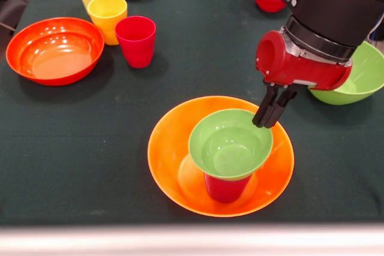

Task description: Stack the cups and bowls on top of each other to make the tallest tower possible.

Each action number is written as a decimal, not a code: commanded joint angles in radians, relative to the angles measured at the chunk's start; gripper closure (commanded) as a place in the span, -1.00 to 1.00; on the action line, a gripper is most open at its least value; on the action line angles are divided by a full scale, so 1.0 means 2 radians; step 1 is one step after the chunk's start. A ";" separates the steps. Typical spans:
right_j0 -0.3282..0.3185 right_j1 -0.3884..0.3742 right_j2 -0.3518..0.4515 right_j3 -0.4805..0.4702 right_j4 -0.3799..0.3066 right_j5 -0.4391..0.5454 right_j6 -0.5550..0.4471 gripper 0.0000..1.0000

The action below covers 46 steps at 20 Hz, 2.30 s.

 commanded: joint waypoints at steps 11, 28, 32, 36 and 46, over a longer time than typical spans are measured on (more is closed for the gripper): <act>-0.013 0.030 0.059 0.020 0.020 0.025 -0.049 1.00; -0.013 0.040 0.055 0.015 0.014 0.013 -0.047 1.00; -0.013 0.042 0.055 0.014 0.014 0.011 -0.047 1.00; -0.013 0.043 0.054 0.014 0.015 0.009 -0.047 1.00; -0.008 -0.005 0.047 0.052 0.028 0.052 -0.054 1.00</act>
